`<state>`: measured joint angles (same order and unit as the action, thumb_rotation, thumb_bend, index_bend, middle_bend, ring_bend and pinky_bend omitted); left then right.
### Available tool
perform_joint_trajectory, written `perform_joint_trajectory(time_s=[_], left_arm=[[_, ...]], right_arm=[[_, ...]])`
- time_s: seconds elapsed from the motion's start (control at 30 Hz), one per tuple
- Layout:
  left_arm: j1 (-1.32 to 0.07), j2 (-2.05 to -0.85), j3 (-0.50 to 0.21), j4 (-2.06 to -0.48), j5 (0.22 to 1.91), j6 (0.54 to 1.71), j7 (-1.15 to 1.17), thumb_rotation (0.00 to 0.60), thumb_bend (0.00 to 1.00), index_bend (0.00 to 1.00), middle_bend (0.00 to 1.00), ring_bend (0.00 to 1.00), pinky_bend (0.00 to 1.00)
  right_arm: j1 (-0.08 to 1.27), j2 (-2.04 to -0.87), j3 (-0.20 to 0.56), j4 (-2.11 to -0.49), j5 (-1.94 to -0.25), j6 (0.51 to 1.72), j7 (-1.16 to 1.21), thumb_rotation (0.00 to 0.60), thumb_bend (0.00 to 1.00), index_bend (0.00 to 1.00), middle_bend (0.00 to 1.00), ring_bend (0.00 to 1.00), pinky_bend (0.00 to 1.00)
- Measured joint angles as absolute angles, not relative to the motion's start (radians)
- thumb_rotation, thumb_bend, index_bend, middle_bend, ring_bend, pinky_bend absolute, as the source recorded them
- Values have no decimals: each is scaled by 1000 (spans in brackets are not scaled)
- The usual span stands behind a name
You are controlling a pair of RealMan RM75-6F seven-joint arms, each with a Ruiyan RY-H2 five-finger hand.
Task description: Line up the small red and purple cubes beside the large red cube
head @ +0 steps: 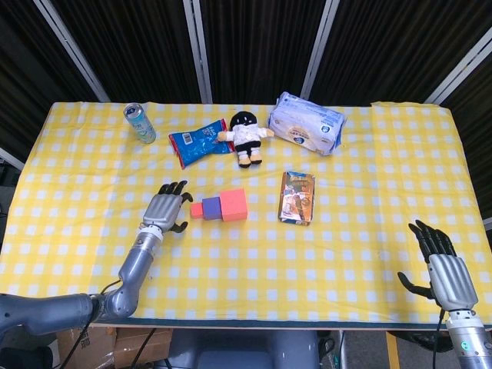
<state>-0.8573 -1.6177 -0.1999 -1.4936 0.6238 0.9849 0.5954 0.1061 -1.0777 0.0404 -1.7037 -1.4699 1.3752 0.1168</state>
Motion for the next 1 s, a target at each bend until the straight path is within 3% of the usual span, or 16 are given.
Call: perform_joint_trajectory(time_s=[0.2, 0.43, 1.0], left_arm=[[-824, -1528, -153, -1619, 632, 1011, 612, 600, 467, 259, 0, 0, 0], [-808, -1515, -119, -1650, 620, 1031, 629, 600, 467, 258, 0, 0, 0], [-849, -1618, -158, -1548, 591, 1030, 634, 600, 467, 254, 0, 0, 0]], right_arm=[[105, -1081, 41, -1704, -1471, 1379, 110, 600, 345, 0, 0, 0, 0], [104, -1080, 41, -1704, -1472, 1381, 118, 600, 344, 0, 0, 0, 0], [105, -1079, 40, -1705, -1472, 1378, 126, 600, 344, 0, 0, 0, 0]])
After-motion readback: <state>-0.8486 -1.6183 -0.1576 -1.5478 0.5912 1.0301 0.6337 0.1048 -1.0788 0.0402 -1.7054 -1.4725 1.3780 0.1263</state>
